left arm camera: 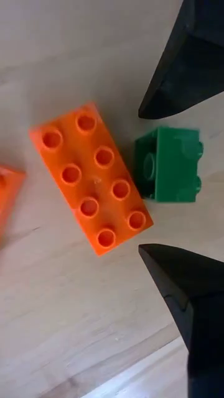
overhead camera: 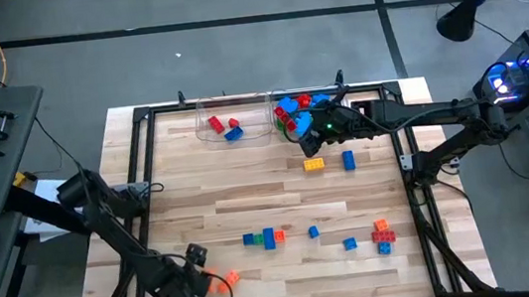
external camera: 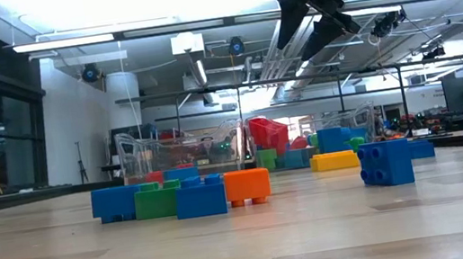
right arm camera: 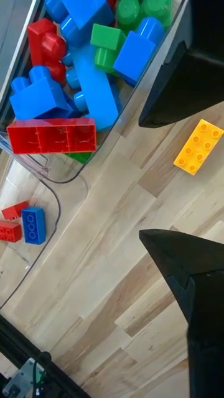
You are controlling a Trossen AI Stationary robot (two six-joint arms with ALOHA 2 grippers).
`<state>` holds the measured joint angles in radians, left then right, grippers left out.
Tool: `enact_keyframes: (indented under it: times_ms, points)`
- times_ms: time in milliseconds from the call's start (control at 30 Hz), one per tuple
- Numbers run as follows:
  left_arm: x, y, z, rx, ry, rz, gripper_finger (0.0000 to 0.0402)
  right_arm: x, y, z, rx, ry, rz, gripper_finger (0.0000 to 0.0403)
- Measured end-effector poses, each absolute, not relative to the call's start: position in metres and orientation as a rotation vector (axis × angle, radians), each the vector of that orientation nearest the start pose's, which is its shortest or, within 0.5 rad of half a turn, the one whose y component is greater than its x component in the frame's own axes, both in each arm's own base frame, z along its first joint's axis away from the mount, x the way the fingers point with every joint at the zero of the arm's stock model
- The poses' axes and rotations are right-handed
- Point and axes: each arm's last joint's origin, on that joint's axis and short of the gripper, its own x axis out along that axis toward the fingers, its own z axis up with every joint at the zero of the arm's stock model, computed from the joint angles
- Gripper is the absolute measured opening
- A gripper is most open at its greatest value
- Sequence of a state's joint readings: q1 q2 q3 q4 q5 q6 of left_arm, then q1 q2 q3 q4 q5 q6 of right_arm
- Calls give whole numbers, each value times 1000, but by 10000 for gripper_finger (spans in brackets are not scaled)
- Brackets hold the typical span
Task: Sort blocks by size
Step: Put the green lego piece into the left transparent bin
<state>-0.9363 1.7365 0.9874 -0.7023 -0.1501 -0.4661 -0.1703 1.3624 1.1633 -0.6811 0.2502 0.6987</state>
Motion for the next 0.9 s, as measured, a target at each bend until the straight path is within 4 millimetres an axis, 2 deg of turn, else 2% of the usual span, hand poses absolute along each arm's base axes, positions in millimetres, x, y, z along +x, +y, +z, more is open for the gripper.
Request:
enact_keyframes:
  times_ms: [200,333,467,633,767,900]
  points:
    - [179,-236,140,390,1369,-323,325,273,-54,298,613,713,-683,277]
    - [180,-236,140,386,1370,-327,300,273,-54,298,617,712,-684,277]
    - [180,-236,140,368,1380,-338,231,273,-54,298,617,713,-684,277]
    - [185,-230,146,301,1383,-293,102,273,-54,298,617,715,-681,277]
    - [183,-214,167,226,1415,-236,101,272,-53,297,620,725,-677,277]
    - [168,-179,205,291,1417,-112,101,273,-54,298,609,727,-672,277]
